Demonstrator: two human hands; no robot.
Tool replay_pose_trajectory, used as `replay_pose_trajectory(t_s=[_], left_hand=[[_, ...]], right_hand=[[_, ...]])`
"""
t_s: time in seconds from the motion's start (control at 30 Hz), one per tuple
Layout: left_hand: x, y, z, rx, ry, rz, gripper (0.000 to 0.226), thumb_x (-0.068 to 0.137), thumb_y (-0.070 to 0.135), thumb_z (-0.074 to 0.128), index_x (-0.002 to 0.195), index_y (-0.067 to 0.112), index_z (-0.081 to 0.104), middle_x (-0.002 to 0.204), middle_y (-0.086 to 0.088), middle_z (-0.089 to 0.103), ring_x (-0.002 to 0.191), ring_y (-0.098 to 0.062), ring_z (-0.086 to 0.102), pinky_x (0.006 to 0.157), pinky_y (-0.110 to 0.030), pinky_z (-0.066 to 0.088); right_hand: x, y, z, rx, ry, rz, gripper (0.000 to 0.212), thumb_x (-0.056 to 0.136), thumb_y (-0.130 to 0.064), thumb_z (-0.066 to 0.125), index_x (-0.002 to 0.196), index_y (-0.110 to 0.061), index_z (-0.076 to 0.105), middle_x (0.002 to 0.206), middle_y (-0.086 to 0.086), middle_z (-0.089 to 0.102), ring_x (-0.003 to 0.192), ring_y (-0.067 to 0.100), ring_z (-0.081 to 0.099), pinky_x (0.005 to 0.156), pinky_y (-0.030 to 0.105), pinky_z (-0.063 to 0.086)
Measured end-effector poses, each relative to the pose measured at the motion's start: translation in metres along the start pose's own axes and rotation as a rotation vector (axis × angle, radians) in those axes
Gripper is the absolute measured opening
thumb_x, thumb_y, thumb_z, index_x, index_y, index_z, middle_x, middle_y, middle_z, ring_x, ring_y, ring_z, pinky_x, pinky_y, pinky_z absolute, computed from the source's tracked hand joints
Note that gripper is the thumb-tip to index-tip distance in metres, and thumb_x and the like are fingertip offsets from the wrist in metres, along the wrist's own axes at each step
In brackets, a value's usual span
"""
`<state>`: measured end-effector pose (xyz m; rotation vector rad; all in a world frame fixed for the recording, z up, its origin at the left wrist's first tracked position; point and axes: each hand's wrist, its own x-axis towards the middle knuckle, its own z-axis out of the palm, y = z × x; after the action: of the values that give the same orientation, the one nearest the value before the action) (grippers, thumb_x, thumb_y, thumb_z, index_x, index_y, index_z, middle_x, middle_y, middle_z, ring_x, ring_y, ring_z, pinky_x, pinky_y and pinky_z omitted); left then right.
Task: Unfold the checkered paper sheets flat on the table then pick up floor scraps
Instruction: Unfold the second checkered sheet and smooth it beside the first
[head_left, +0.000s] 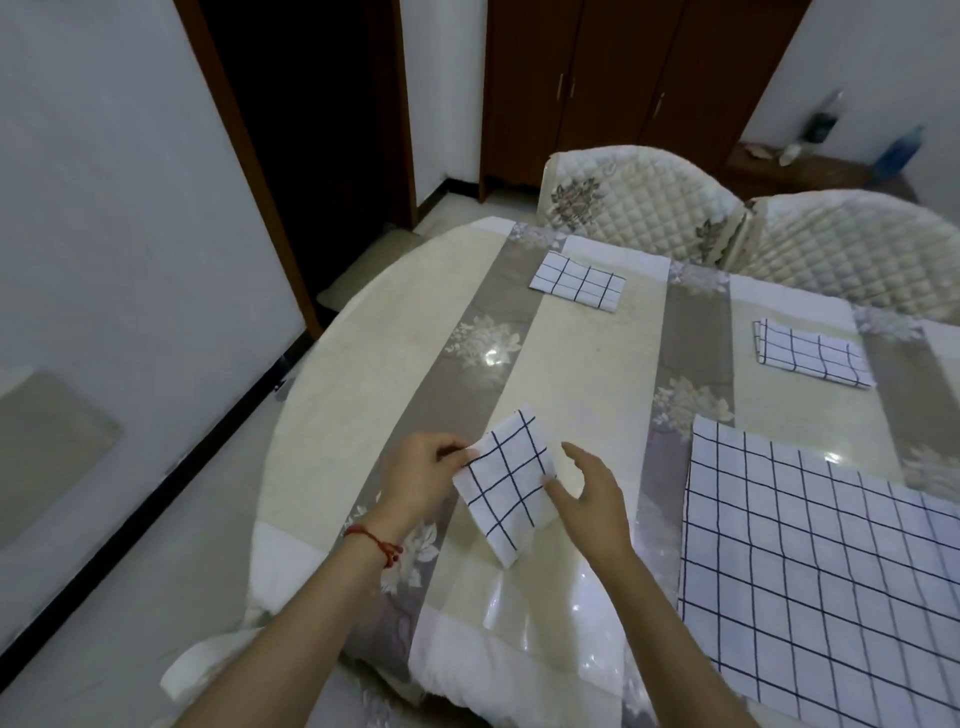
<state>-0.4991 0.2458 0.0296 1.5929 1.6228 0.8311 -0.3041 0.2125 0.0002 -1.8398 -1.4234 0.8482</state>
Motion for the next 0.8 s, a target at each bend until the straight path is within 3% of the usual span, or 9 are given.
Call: replay_pose_trajectory(t_s=[0.13, 0.2, 0.27, 0.33, 0.4, 0.53, 0.67, 0.8], left_hand=[[-0.008, 0.030, -0.010, 0.153, -0.033, 0.245, 0.014, 0.083, 0.023, 0.066, 0.086, 0.012, 0.075, 0.074, -0.005, 0.074, 0.053, 0.005, 0.050, 0.056, -0.001, 0.036], [-0.012, 0.045, -0.014, 0.148, -0.022, 0.357, 0.012, 0.081, 0.019, 0.068, 0.086, 0.010, 0.075, 0.071, -0.005, 0.072, 0.059, 0.011, 0.051, 0.060, 0.004, 0.034], [-0.016, 0.059, -0.018, 0.122, -0.006, 0.440, 0.009, 0.079, 0.016, 0.070, 0.084, 0.011, 0.075, 0.063, 0.009, 0.065, 0.063, 0.023, 0.049, 0.061, 0.005, 0.034], [-0.020, 0.073, -0.022, 0.114, 0.015, 0.470, 0.007, 0.077, 0.018, 0.071, 0.083, 0.015, 0.075, 0.054, 0.024, 0.055, 0.063, 0.020, 0.051, 0.060, 0.003, 0.034], [-0.023, 0.087, -0.026, 0.093, 0.046, 0.492, 0.005, 0.075, 0.019, 0.073, 0.079, 0.017, 0.075, 0.055, 0.028, 0.056, 0.063, 0.018, 0.053, 0.060, 0.002, 0.035], [-0.028, 0.115, -0.033, 0.016, 0.101, 0.472, 0.005, 0.073, 0.019, 0.076, 0.077, 0.016, 0.075, 0.071, 0.008, 0.070, 0.067, 0.003, 0.062, 0.065, -0.005, 0.042], [-0.037, 0.136, -0.040, -0.143, 0.139, 0.443, 0.005, 0.072, 0.010, 0.075, 0.077, 0.009, 0.075, 0.076, -0.006, 0.073, 0.071, -0.011, 0.065, 0.066, -0.013, 0.048], [-0.048, 0.149, -0.039, -0.172, 0.209, 0.569, 0.008, 0.070, 0.005, 0.075, 0.079, 0.006, 0.075, 0.080, -0.003, 0.072, 0.081, -0.012, 0.064, 0.079, -0.025, 0.051]], right_hand=[[-0.005, -0.044, -0.021, -0.070, 0.056, -0.429, 0.041, 0.086, -0.018, 0.061, 0.126, -0.023, 0.053, 0.136, -0.003, 0.050, 0.126, 0.014, 0.041, 0.103, 0.026, 0.029], [-0.011, -0.060, -0.029, -0.148, 0.086, -0.575, 0.029, 0.084, -0.017, 0.064, 0.114, -0.018, 0.064, 0.130, 0.003, 0.056, 0.122, 0.018, 0.047, 0.099, 0.031, 0.032], [-0.018, -0.070, -0.036, -0.187, 0.148, -0.661, 0.018, 0.081, -0.016, 0.067, 0.098, -0.014, 0.071, 0.116, 0.007, 0.064, 0.112, 0.025, 0.056, 0.093, 0.035, 0.037], [-0.023, -0.076, -0.047, -0.154, 0.177, -0.679, 0.012, 0.080, -0.017, 0.067, 0.090, -0.013, 0.072, 0.097, 0.006, 0.069, 0.097, 0.025, 0.061, 0.086, 0.033, 0.039], [-0.026, -0.080, -0.058, -0.067, 0.135, -0.637, 0.009, 0.081, -0.020, 0.066, 0.085, -0.014, 0.071, 0.083, -0.001, 0.068, 0.083, 0.013, 0.060, 0.078, 0.026, 0.043], [-0.030, -0.089, -0.076, 0.154, 0.064, -0.501, 0.004, 0.081, -0.012, 0.068, 0.079, -0.014, 0.071, 0.072, -0.013, 0.064, 0.072, -0.004, 0.059, 0.066, 0.005, 0.043], [-0.034, -0.096, -0.092, 0.293, 0.089, -0.452, 0.009, 0.081, -0.009, 0.067, 0.075, -0.015, 0.071, 0.068, -0.017, 0.066, 0.067, -0.005, 0.060, 0.063, 0.005, 0.044], [-0.039, -0.102, -0.105, 0.386, 0.100, -0.438, 0.017, 0.080, -0.006, 0.067, 0.079, -0.023, 0.073, 0.068, -0.019, 0.068, 0.067, -0.004, 0.063, 0.065, 0.009, 0.049]])
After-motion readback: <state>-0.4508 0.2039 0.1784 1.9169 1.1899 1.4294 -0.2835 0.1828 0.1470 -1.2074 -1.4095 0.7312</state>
